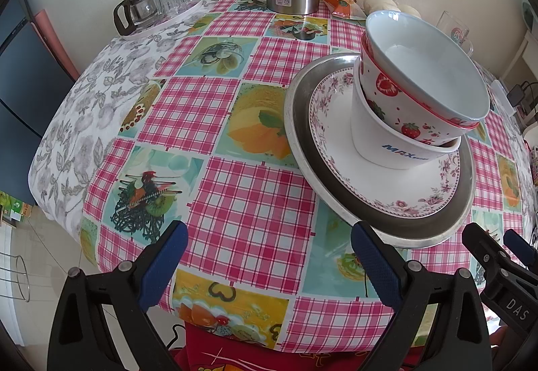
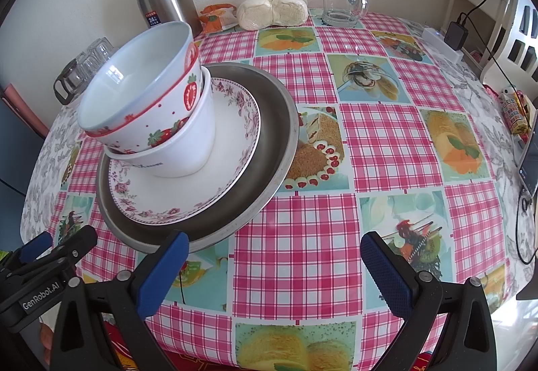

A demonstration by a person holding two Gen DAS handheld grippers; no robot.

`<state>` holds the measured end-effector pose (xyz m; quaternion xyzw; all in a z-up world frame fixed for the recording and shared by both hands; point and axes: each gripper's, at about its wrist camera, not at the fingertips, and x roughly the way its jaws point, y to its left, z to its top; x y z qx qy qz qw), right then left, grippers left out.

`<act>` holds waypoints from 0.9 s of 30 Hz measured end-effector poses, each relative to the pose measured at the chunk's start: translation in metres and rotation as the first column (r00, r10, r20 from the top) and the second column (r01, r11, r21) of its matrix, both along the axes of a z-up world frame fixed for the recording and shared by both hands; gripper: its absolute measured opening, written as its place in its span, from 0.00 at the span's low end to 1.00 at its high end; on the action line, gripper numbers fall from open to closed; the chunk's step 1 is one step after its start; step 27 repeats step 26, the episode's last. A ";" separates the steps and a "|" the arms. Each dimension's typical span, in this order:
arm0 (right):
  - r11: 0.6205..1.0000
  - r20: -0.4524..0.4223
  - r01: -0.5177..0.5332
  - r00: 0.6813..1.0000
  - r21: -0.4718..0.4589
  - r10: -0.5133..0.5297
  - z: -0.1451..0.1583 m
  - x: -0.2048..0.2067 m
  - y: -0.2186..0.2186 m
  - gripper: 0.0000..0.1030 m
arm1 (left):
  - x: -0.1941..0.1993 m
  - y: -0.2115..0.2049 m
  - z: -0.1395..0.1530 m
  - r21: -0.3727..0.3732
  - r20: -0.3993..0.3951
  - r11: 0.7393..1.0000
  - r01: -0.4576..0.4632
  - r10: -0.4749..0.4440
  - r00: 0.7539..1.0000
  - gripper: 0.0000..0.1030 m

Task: Organize plates and bowls

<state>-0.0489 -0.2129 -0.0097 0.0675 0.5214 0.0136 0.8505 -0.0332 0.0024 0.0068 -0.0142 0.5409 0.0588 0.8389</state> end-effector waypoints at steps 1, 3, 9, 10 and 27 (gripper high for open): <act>1.000 0.000 0.000 1.000 0.000 0.000 0.000 0.000 0.000 1.00 | 0.000 0.000 0.000 -0.001 -0.001 1.000 0.000 0.000 1.000 0.95; 1.000 0.000 0.000 1.000 0.000 0.000 0.000 0.000 0.000 1.00 | 0.000 0.000 -0.001 -0.002 -0.003 1.000 -0.002 0.002 1.000 0.95; 1.000 0.000 0.000 1.000 0.000 0.000 0.000 0.000 0.000 1.00 | 0.000 0.001 -0.002 -0.003 -0.005 1.000 -0.006 0.006 1.000 0.95; 1.000 0.000 0.000 1.000 0.000 0.000 0.000 0.000 0.000 1.00 | 0.000 0.001 -0.002 -0.003 -0.005 1.000 -0.006 0.006 1.000 0.95; 1.000 -0.003 0.001 1.000 -0.003 -0.001 -0.001 0.000 0.000 1.00 | -0.002 0.002 0.004 -0.015 0.019 1.000 -0.012 0.013 1.000 0.95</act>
